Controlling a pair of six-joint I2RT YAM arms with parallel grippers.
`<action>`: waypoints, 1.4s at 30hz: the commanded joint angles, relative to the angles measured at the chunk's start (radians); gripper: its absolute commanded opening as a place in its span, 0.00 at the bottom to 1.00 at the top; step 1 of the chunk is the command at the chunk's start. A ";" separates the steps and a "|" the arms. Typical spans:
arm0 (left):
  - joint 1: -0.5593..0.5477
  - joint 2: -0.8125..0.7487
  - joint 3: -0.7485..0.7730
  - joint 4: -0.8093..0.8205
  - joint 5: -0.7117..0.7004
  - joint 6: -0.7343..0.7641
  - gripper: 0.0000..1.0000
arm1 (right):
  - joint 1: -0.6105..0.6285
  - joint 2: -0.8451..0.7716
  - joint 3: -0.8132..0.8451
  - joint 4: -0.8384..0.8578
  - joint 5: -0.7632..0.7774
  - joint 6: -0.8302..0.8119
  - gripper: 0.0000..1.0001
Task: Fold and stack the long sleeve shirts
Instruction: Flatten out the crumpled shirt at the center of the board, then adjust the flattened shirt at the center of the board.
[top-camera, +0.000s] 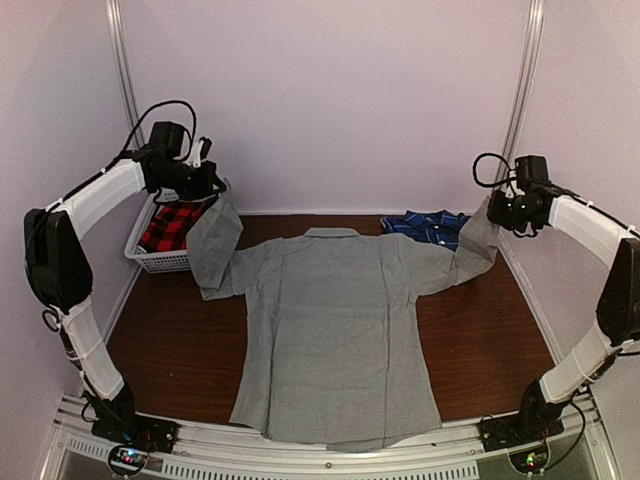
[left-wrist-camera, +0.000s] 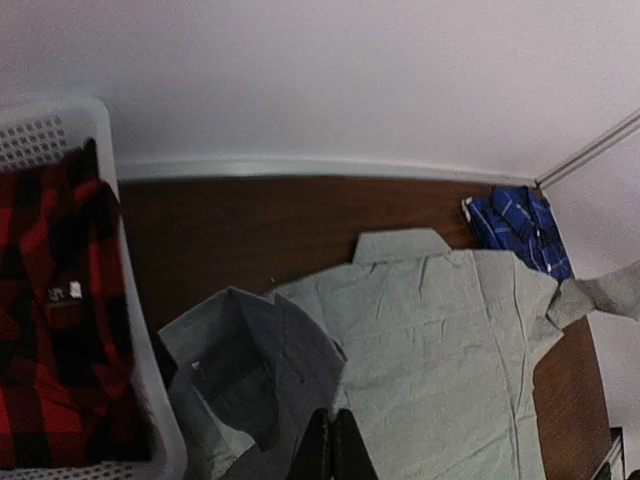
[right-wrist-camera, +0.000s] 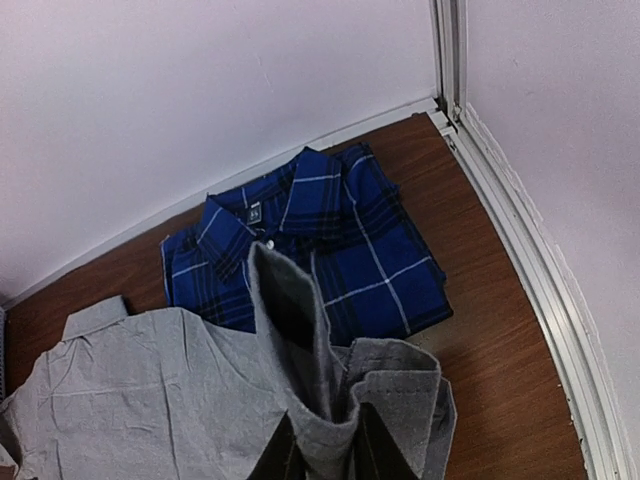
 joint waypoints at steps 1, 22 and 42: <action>-0.079 -0.123 -0.272 0.154 0.007 -0.033 0.00 | 0.003 -0.034 -0.111 0.042 0.043 -0.001 0.18; -0.342 -0.033 -0.671 0.349 -0.010 -0.159 0.00 | 0.474 -0.083 -0.394 0.208 0.073 0.157 0.55; -0.320 0.077 -0.753 0.280 -0.291 -0.119 0.00 | 0.622 0.228 -0.464 0.395 -0.001 0.246 0.54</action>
